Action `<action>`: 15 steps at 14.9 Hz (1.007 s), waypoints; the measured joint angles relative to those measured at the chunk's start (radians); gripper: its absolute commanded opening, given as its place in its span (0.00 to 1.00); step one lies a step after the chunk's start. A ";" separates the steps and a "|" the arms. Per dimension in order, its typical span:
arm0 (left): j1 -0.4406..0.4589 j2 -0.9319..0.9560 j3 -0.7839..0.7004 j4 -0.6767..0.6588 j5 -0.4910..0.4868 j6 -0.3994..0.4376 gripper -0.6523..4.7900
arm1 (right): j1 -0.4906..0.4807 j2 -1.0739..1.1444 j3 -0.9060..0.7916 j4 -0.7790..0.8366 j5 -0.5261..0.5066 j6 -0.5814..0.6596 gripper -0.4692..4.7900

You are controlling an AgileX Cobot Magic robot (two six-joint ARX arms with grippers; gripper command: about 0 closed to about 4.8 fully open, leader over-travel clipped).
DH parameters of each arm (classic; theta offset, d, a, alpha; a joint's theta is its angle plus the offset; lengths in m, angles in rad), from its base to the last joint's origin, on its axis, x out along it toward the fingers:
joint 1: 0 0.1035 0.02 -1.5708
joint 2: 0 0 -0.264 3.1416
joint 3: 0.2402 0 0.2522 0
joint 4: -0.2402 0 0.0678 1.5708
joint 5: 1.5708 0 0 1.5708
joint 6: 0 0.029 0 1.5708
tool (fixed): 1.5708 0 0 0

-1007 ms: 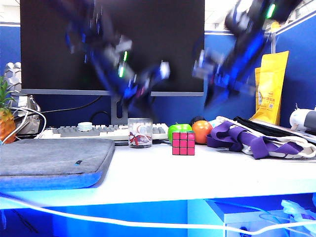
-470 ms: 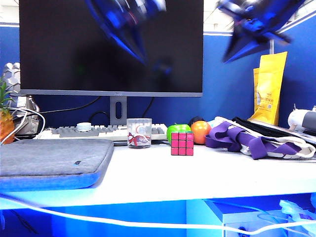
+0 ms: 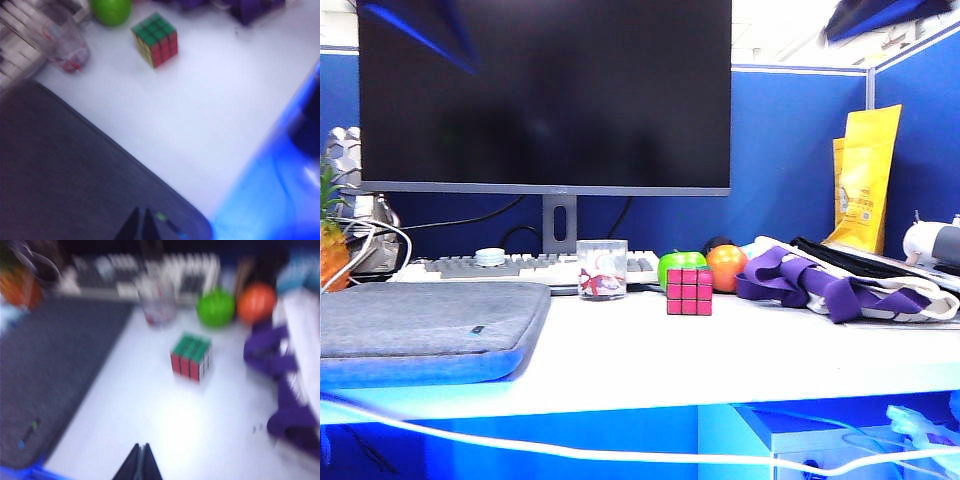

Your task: Rotate the Rubik's Cube so that its red face is facing towards you.

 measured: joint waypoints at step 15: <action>0.001 -0.263 -0.657 0.552 0.165 -0.211 0.12 | 0.134 0.000 -0.582 0.504 0.070 0.036 0.09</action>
